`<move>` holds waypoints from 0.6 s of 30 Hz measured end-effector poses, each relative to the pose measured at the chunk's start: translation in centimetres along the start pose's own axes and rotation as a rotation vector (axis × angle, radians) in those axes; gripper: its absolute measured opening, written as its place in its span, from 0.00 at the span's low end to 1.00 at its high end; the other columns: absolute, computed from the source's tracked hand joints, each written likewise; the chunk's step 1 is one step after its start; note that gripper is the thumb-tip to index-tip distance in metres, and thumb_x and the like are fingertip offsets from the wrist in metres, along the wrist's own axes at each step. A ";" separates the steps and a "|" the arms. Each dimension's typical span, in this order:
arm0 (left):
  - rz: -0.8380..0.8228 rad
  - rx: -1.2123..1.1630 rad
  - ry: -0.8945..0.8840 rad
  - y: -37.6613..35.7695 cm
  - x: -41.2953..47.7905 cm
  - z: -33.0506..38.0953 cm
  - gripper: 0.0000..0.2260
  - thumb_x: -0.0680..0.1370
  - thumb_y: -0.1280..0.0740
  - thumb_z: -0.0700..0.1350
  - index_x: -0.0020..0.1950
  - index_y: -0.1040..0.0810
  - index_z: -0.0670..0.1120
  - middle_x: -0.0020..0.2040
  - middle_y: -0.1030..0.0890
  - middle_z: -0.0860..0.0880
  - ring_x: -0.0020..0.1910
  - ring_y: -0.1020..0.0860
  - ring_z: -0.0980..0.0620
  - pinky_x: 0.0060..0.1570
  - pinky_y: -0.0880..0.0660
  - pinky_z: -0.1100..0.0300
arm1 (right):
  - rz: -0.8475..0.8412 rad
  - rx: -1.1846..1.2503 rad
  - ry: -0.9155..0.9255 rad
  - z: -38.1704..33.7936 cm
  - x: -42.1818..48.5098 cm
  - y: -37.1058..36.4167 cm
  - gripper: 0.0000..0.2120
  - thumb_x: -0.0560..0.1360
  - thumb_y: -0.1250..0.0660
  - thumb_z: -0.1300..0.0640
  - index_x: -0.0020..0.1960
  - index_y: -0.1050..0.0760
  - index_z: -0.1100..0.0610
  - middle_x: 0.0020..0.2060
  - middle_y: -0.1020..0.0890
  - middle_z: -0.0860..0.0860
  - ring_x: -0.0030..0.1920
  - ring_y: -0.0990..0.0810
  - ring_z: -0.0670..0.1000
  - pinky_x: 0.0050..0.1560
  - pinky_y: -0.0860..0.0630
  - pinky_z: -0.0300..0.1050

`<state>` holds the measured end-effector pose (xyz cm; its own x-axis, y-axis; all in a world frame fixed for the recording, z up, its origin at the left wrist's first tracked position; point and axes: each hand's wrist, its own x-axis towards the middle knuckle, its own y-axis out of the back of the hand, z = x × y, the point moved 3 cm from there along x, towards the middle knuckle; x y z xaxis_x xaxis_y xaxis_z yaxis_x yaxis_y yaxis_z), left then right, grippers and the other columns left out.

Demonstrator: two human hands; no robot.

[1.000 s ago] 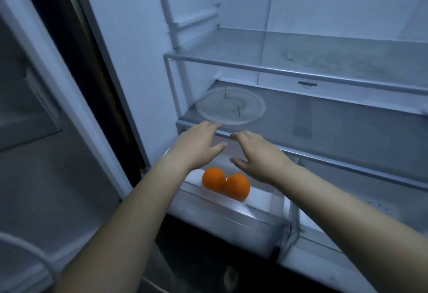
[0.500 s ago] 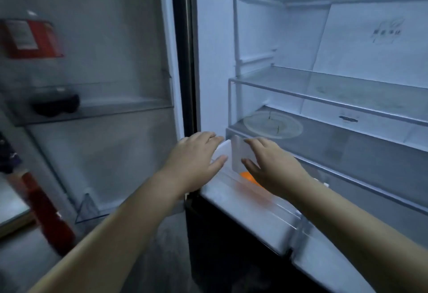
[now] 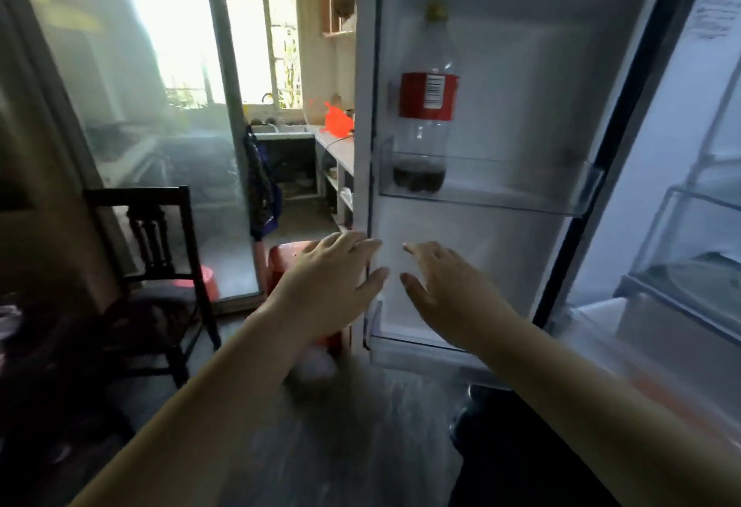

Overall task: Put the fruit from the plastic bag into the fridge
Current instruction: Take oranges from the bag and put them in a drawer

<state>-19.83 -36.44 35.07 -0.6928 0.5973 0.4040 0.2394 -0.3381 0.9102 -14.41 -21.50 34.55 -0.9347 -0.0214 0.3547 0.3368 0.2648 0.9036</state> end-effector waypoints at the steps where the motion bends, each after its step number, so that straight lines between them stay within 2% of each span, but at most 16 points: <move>1: 0.006 0.020 0.035 0.6 -0.8 -2.6 0.27 0.76 0.51 0.62 0.71 0.32 0.52 0.69 0.30 0.52 0.69 0.33 0.53 0.66 0.35 0.53 | -0.003 0.025 0.035 -2.0 1.5 -1.2 0.24 0.79 0.45 0.46 0.72 0.40 0.53 0.69 0.32 0.50 0.68 0.33 0.50 0.65 0.34 0.45; 6: 0.014 0.135 0.228 3.3 -6.4 -16.7 0.30 0.73 0.54 0.62 0.68 0.28 0.51 0.67 0.26 0.51 0.67 0.29 0.49 0.64 0.33 0.52 | -0.040 0.101 0.211 -13.6 9.4 -8.0 0.23 0.79 0.42 0.48 0.72 0.39 0.53 0.69 0.31 0.52 0.67 0.30 0.52 0.63 0.29 0.48; 10: 0.012 0.200 0.411 5.3 -12.3 -26.9 0.31 0.73 0.54 0.62 0.68 0.28 0.50 0.67 0.27 0.50 0.67 0.29 0.49 0.63 0.33 0.51 | -0.093 0.189 0.387 -23.4 13.5 -13.9 0.23 0.80 0.43 0.51 0.72 0.38 0.56 0.68 0.30 0.54 0.68 0.31 0.53 0.63 0.34 0.41; 12: 0.011 0.221 0.496 6.1 -15.2 -30.9 0.30 0.74 0.53 0.62 0.69 0.30 0.50 0.68 0.27 0.50 0.67 0.30 0.50 0.64 0.34 0.52 | -0.125 0.231 0.446 -27.4 15.0 -16.8 0.22 0.79 0.43 0.51 0.71 0.37 0.56 0.67 0.28 0.54 0.66 0.30 0.53 0.62 0.33 0.41; 18: -0.048 0.293 0.693 6.7 -22.1 -39.5 0.33 0.73 0.58 0.64 0.71 0.33 0.51 0.70 0.31 0.52 0.70 0.34 0.52 0.67 0.37 0.53 | -0.188 0.319 0.600 -36.8 18.5 -22.9 0.20 0.79 0.42 0.52 0.69 0.34 0.55 0.64 0.26 0.53 0.63 0.28 0.55 0.59 0.27 0.48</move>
<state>-29.79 -80.62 28.67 -0.9534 -0.0208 0.3010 0.3017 -0.0583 0.9516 -35.28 -63.45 29.22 -0.7190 -0.5985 0.3533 0.0401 0.4718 0.8808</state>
